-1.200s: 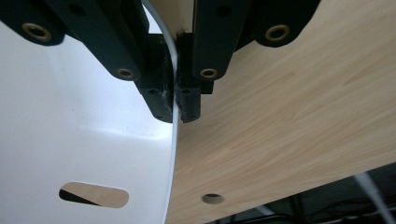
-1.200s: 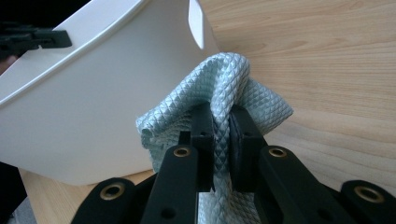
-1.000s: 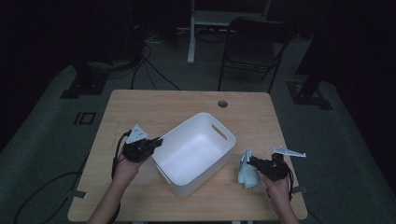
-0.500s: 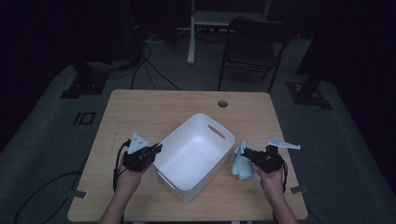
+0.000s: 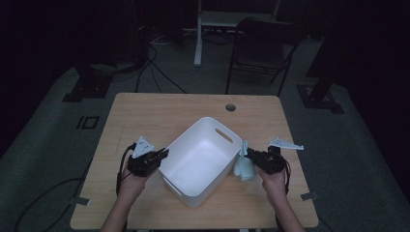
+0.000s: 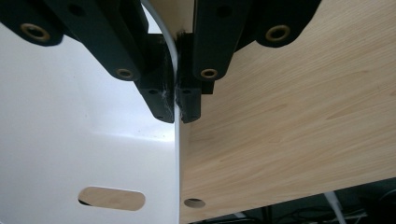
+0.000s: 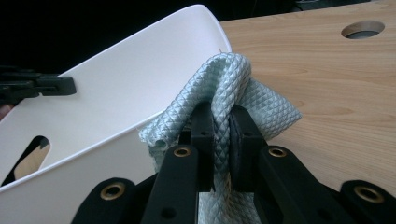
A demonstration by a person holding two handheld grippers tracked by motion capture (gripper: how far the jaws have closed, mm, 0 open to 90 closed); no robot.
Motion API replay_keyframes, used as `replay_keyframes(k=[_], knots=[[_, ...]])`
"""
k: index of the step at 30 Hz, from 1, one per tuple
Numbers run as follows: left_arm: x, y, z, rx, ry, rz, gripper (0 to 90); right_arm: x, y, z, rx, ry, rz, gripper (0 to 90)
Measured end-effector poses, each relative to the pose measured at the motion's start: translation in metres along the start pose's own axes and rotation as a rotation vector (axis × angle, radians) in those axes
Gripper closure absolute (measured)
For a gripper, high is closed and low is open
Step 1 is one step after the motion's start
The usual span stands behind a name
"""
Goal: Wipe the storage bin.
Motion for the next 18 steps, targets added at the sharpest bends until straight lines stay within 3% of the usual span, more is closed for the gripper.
replay_keyframes(k=[18], knots=[[0.000, 0.000, -0.001, -0.013, 0.011, 0.007, 85.9, -0.027, 0.020, -0.019, -0.032, 0.061, 0.094, 82.4]])
Point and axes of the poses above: each handheld gripper's, and its own axes: y roughly forward along the jaws, x roughly out of its top, z roughly to its left, the point moved 4 cm from there along y, roughly forward along the jaws, and after that the axes turned 5 degrees about -y, right-handed, at the moved point
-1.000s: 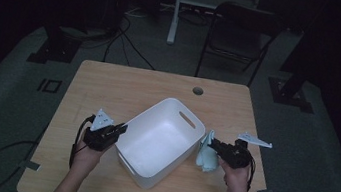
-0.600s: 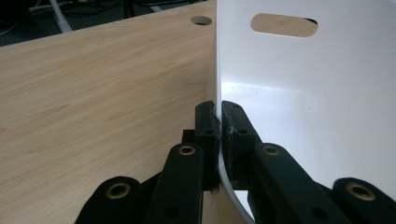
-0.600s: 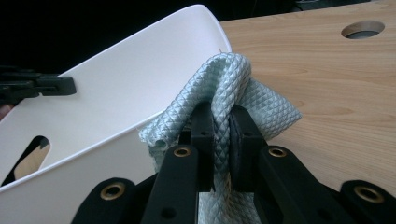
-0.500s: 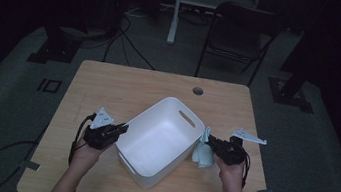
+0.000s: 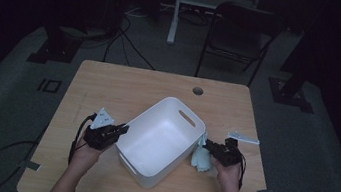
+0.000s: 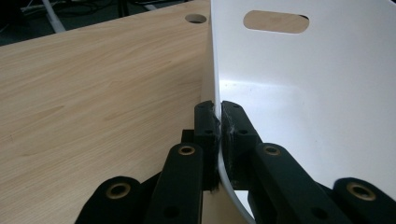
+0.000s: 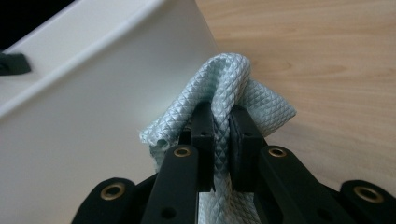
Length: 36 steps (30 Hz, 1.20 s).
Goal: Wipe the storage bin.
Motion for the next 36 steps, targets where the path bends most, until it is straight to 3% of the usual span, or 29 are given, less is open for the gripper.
replay_keyframes(k=[12, 19, 24, 32, 36], knots=[[-0.001, 0.001, -0.001, 0.005, -0.010, -0.010, 85.7, -0.027, 0.025, -0.016, -0.050, 0.034, 0.104, 82.5], [-0.001, 0.001, -0.002, 0.021, -0.026, -0.019, 85.8, -0.028, 0.026, -0.016, -0.062, 0.038, 0.129, 82.7], [-0.001, 0.002, -0.004, 0.032, -0.029, -0.021, 85.9, -0.021, 0.014, -0.005, -0.038, 0.029, 0.095, 82.7], [-0.001, 0.003, -0.008, 0.036, -0.015, -0.015, 85.3, 0.004, -0.013, 0.034, 0.058, -0.046, -0.027, 82.6], [-0.001, 0.002, -0.009, 0.031, -0.008, -0.011, 85.2, 0.013, -0.024, 0.043, 0.096, -0.053, -0.087, 82.6]])
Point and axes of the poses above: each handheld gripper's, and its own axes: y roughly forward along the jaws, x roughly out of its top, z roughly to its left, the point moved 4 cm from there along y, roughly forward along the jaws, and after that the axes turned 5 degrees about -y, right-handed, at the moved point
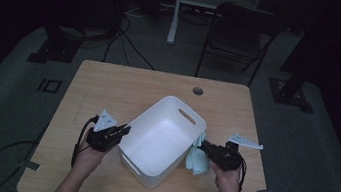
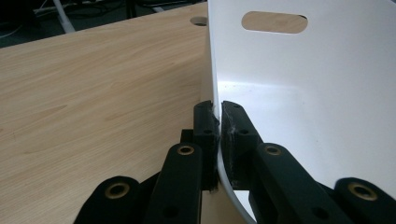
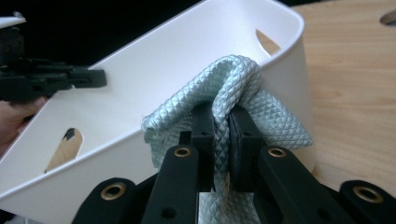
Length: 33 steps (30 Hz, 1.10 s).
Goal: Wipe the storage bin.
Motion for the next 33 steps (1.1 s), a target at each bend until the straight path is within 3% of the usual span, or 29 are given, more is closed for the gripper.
replay_keyframes(k=[4, 10, 17, 26, 33], knots=[[0.000, 0.000, -0.002, -0.004, 0.010, 0.003, 85.1, 0.001, -0.001, -0.001, -0.017, -0.010, -0.010, 82.6], [0.001, 0.000, -0.001, -0.013, 0.023, 0.007, 85.0, -0.004, 0.006, -0.006, -0.039, -0.018, 0.019, 82.6], [0.002, 0.005, -0.002, -0.038, 0.021, 0.010, 84.8, -0.018, 0.015, -0.019, -0.059, 0.021, 0.067, 82.5], [0.003, 0.008, -0.004, -0.020, 0.010, 0.004, 85.2, -0.033, 0.023, -0.030, -0.094, 0.028, 0.115, 82.5], [0.003, 0.008, -0.006, -0.012, 0.031, 0.006, 85.3, -0.044, 0.034, -0.039, -0.121, 0.042, 0.159, 82.5]])
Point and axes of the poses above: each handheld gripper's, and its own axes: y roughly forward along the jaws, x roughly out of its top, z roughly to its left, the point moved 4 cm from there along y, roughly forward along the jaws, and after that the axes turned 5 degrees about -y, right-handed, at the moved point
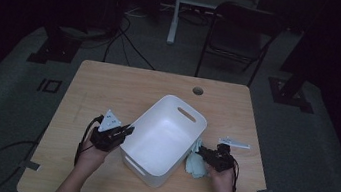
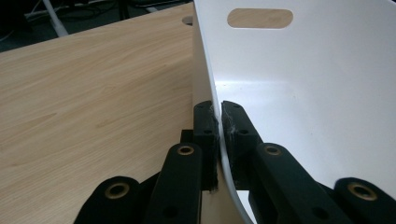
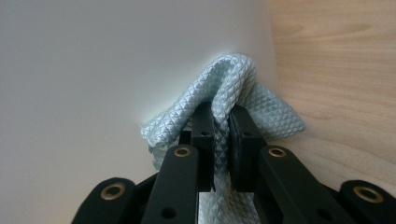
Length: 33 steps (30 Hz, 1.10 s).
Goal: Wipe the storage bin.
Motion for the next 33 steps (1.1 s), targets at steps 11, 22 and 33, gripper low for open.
replay_keyframes(k=[11, 22, 33], knots=[[0.000, 0.001, -0.002, 0.014, -0.027, -0.005, 85.0, -0.004, 0.003, -0.001, 0.020, 0.029, 0.027, 82.6], [0.000, 0.002, -0.007, 0.027, -0.019, -0.002, 84.7, 0.033, -0.043, 0.045, 0.169, -0.121, -0.146, 82.1], [0.001, 0.004, -0.014, 0.045, 0.004, 0.000, 84.5, 0.029, -0.039, 0.037, 0.124, -0.083, -0.148, 82.3]])
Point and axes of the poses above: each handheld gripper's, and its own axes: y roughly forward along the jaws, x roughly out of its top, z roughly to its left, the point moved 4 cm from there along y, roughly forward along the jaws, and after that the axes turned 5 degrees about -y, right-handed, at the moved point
